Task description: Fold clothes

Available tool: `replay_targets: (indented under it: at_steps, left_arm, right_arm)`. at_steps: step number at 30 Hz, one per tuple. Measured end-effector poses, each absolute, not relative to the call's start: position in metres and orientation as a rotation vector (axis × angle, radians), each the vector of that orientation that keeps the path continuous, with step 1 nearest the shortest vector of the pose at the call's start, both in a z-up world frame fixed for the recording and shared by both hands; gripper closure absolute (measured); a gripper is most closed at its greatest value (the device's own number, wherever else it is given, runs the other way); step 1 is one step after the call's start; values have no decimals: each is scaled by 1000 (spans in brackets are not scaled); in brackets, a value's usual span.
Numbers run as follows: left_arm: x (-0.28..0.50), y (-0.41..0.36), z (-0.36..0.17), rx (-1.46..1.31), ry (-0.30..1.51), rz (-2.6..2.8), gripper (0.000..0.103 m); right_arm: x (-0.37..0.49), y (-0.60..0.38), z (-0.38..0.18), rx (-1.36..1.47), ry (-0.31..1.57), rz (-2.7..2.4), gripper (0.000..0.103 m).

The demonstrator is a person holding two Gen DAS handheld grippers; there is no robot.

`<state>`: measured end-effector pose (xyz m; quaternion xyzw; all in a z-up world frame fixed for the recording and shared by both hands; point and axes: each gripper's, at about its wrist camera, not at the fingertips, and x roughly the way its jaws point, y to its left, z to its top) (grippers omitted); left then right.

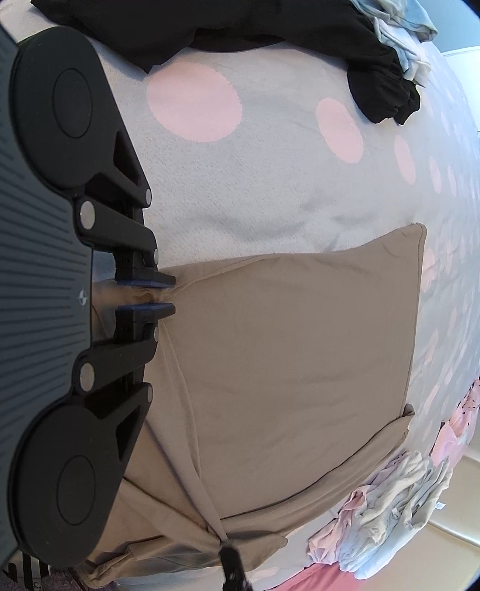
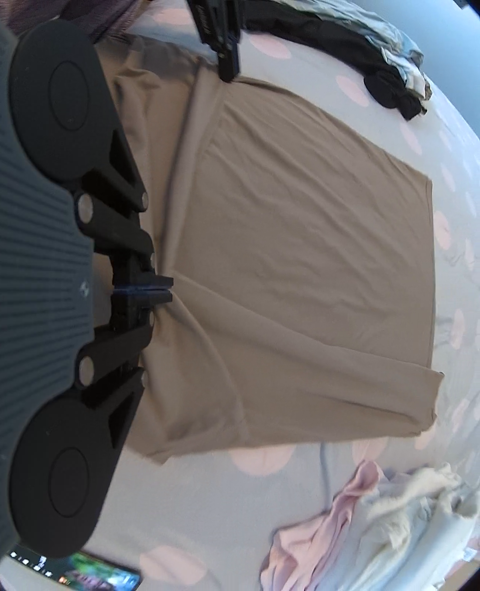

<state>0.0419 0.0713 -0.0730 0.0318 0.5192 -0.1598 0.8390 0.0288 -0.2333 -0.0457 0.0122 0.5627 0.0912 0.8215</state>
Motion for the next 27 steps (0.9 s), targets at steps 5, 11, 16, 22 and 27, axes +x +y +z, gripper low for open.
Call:
replay_targets:
  at_steps: [5, 11, 16, 22, 27]
  left_arm:
    - [42, 73, -73, 62, 1098, -336, 96]
    - [42, 74, -74, 54, 1102, -331, 96]
    - [42, 73, -74, 58, 1104, -324, 96]
    - [43, 71, -74, 66, 1108, -317, 96]
    - [42, 69, -75, 82, 1103, -320, 96]
  right_arm:
    - [-5, -252, -42, 31, 1238, 187, 103]
    - [-47, -269, -60, 60, 1350, 189, 103]
    - [-51, -284, -54, 85, 1286, 158, 97]
    - [-22, -286, -30, 117, 1150, 138, 68]
    - [5, -268, -30, 57, 1101, 125, 67]
